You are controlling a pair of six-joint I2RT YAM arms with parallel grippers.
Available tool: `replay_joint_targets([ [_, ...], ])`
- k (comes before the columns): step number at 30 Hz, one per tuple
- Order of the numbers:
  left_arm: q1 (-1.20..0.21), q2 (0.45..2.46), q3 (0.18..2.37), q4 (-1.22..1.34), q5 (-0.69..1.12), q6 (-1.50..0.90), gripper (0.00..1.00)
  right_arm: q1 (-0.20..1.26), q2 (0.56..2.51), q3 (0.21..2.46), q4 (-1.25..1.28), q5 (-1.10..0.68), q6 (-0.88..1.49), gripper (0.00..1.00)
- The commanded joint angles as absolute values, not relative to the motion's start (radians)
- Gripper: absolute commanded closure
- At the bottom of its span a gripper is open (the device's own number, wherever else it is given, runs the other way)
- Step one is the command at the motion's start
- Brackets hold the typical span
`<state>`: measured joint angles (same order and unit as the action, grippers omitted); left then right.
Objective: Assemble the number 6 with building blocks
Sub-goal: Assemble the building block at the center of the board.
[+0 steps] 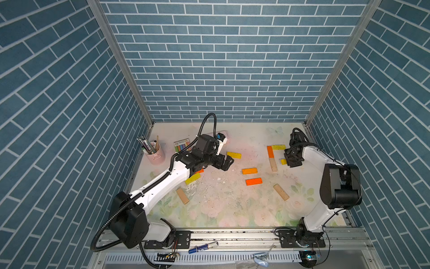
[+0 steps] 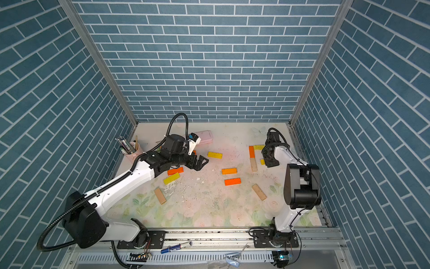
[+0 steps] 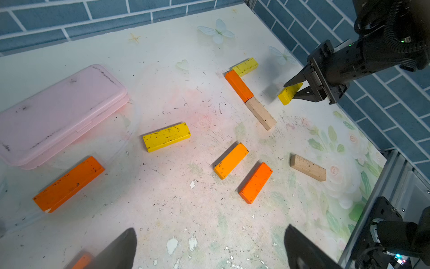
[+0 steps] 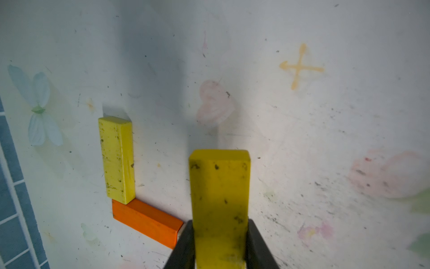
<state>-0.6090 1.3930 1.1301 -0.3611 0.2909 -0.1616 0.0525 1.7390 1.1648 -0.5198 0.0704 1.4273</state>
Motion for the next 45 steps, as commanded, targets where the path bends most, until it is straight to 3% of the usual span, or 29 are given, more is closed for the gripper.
replay_joint_targets([
  [1,-0.615,1.404,1.121,-0.344,0.308,-0.167,0.01,0.045,1.788,1.192,-0.505,0.064,1.517,0.81],
  [45,-0.615,1.383,1.111,-0.333,0.320,-0.164,0.01,0.061,1.957,1.306,-0.484,0.035,1.603,0.76],
])
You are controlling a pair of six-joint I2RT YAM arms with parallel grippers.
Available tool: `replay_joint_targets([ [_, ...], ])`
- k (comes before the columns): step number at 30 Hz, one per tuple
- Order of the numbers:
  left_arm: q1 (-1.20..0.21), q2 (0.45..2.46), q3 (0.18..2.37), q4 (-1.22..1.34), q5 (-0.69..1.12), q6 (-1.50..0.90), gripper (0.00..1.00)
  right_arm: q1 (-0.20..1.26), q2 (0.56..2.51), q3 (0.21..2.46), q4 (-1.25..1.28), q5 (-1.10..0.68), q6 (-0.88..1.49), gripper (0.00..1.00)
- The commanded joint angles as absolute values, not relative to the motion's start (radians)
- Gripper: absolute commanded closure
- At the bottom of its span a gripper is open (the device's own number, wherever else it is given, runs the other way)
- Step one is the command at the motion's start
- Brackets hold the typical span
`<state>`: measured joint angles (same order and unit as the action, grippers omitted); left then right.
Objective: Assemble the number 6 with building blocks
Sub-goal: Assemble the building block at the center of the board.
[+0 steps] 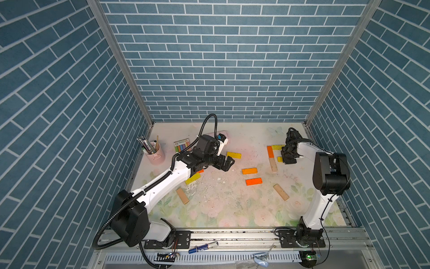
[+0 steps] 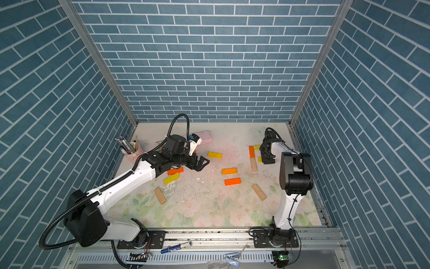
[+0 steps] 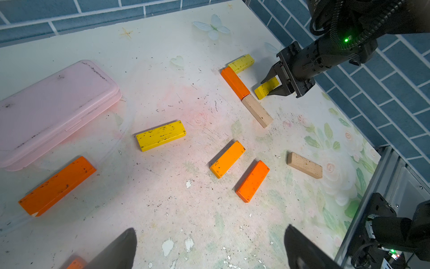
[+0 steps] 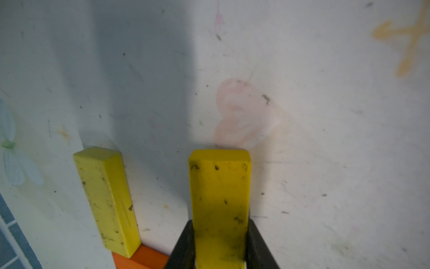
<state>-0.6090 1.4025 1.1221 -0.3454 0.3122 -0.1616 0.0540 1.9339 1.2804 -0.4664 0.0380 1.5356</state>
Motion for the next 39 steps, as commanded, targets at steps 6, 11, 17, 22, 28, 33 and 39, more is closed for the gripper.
replay_joint_targets([
  [6,-0.615,1.379,1.110,-0.333,0.321,-0.164,0.01,0.075,1.968,1.319,-0.488,0.032,1.605,0.76],
  [11,-0.615,1.376,1.109,-0.333,0.319,-0.165,0.01,0.087,1.978,1.325,-0.491,0.033,1.605,0.75],
  [17,-0.615,1.374,1.108,-0.332,0.322,-0.166,0.01,0.096,1.977,1.325,-0.497,0.039,1.606,0.72],
  [22,-0.615,1.367,1.106,-0.333,0.321,-0.166,0.01,0.097,1.979,1.324,-0.499,0.042,1.605,0.67],
  [28,-0.615,1.360,1.104,-0.331,0.319,-0.164,0.01,0.100,1.976,1.319,-0.502,0.043,1.606,0.63],
  [33,-0.615,1.360,1.103,-0.331,0.320,-0.164,0.01,0.100,1.970,1.318,-0.509,0.047,1.606,0.62],
  [39,-0.615,1.356,1.103,-0.328,0.321,-0.166,0.01,0.101,1.967,1.316,-0.516,0.047,1.607,0.63],
])
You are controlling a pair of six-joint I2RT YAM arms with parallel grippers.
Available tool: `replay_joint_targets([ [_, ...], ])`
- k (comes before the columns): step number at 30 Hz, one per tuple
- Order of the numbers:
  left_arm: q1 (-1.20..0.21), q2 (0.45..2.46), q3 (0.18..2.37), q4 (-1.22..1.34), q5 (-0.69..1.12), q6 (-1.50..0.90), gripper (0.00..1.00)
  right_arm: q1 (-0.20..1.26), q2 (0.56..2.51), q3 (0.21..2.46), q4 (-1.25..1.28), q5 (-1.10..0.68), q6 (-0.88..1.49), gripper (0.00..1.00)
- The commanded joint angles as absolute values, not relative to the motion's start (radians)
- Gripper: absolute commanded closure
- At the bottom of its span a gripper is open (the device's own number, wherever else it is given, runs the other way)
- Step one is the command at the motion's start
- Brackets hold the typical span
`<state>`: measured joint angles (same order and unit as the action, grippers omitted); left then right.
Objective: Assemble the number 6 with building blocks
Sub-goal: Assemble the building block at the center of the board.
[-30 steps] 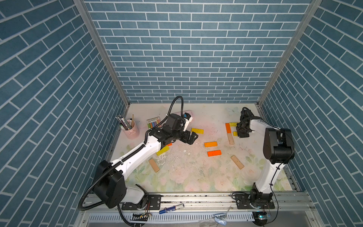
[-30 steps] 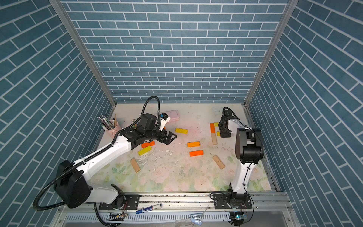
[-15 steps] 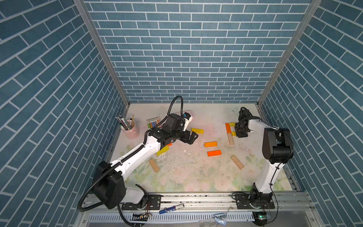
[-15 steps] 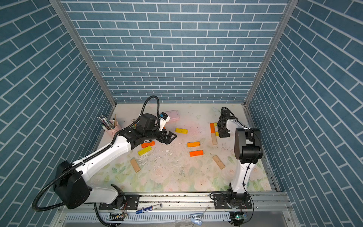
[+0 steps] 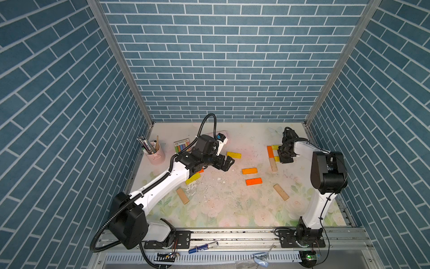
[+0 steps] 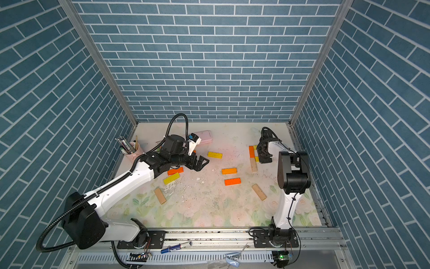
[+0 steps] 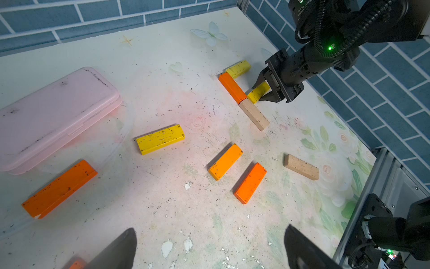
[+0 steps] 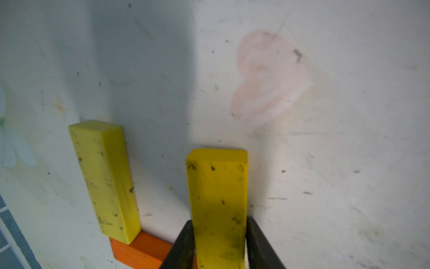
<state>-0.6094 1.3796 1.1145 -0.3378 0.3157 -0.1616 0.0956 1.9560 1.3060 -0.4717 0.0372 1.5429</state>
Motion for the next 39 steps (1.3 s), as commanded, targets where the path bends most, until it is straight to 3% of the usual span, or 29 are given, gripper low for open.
replay_joint_targets([
  [1,-0.615,1.358,1.102,-0.328,0.321,-0.166,0.01,0.102,1.965,1.316,-0.516,0.047,1.608,0.63],
  [39,-0.617,1.359,1.097,-0.318,0.330,-0.174,0.01,0.106,1.940,1.266,-0.521,0.047,1.609,0.67],
])
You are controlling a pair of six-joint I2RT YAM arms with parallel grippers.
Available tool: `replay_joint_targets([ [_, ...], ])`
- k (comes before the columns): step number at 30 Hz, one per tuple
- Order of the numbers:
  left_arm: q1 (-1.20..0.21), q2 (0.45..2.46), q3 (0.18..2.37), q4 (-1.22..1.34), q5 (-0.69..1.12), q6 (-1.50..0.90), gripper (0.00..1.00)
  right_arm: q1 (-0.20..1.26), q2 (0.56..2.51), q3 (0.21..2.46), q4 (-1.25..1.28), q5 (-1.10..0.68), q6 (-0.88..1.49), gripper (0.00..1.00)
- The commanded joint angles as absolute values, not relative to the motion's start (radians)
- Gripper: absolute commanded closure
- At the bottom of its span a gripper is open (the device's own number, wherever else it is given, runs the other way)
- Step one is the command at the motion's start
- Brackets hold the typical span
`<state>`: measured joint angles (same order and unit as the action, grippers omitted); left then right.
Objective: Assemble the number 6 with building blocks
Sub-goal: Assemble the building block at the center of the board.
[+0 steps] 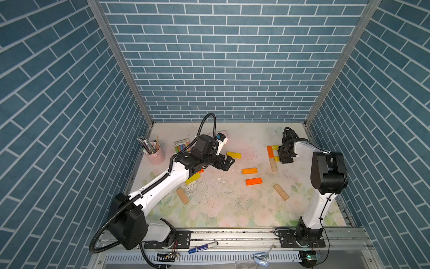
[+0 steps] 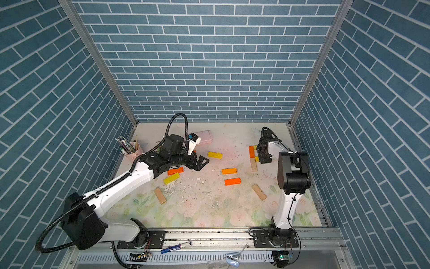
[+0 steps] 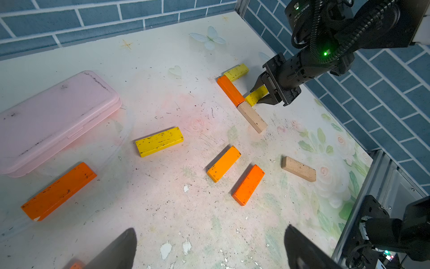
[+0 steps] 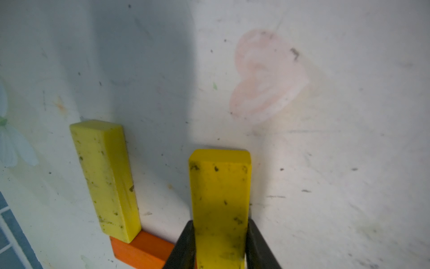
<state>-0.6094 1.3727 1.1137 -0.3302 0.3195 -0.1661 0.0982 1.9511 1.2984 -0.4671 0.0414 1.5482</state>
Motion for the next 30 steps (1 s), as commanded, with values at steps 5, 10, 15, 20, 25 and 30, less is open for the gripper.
replay_joint_targets([
  [5,-0.617,1.360,1.095,-0.318,0.330,-0.173,0.01,0.107,1.938,1.258,-0.522,0.047,1.609,0.67],
  [10,-0.617,1.364,1.095,-0.316,0.330,-0.173,0.01,0.105,1.930,1.256,-0.525,0.053,1.608,0.67],
  [15,-0.617,1.361,1.095,-0.316,0.330,-0.174,0.01,0.106,1.927,1.252,-0.526,0.054,1.608,0.67],
  [20,-0.617,1.360,1.094,-0.316,0.331,-0.174,0.01,0.105,1.925,1.245,-0.526,0.053,1.608,0.67],
  [25,-0.618,1.360,1.094,-0.314,0.331,-0.173,0.01,0.105,1.924,1.244,-0.530,0.053,1.608,0.67],
  [30,-0.618,1.362,1.094,-0.314,0.332,-0.174,0.01,0.105,1.921,1.237,-0.532,0.053,1.606,0.67],
])
